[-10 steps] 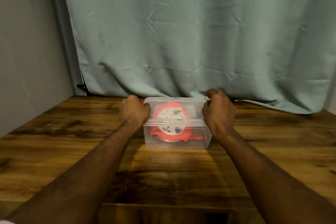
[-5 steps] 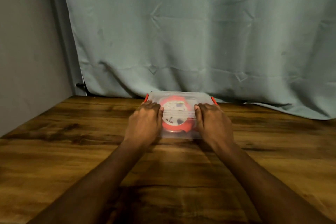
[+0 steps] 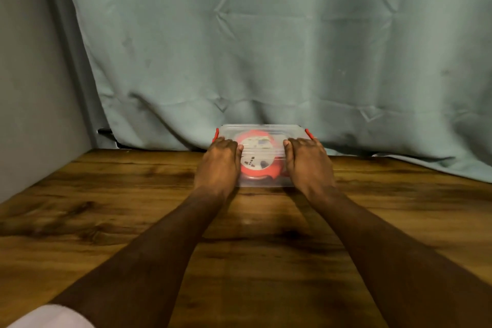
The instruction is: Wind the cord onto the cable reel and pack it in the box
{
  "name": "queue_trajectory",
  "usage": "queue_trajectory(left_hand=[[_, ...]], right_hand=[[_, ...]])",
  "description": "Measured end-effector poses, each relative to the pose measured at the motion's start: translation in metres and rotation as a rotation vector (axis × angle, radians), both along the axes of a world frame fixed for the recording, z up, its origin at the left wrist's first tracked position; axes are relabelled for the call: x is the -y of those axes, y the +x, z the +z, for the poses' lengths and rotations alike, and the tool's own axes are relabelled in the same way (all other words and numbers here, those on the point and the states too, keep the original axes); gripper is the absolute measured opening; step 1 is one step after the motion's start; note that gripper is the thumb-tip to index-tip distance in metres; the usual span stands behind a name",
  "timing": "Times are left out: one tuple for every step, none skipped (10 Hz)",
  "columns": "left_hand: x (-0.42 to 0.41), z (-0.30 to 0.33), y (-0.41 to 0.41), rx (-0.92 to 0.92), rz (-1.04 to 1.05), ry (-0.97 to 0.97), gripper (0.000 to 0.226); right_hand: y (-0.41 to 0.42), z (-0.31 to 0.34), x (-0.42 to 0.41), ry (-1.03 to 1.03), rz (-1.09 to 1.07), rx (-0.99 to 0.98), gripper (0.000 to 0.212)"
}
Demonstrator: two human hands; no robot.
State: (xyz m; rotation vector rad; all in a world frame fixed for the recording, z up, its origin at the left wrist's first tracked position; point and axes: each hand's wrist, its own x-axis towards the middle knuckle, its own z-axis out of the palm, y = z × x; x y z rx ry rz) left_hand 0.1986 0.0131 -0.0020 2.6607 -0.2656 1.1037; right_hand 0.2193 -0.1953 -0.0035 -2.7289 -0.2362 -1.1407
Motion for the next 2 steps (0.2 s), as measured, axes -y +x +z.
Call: queue_trajectory(left_hand=[[0.000,0.012,-0.002,-0.116,-0.030,-0.002,0.034],[-0.004,0.032,-0.016,-0.301,-0.010,0.072,0.048]], right_hand=[[0.000,0.008,0.000,-0.018,0.027,-0.080,0.054],[-0.019,0.033,0.007,-0.066,0.089,-0.268,0.057]])
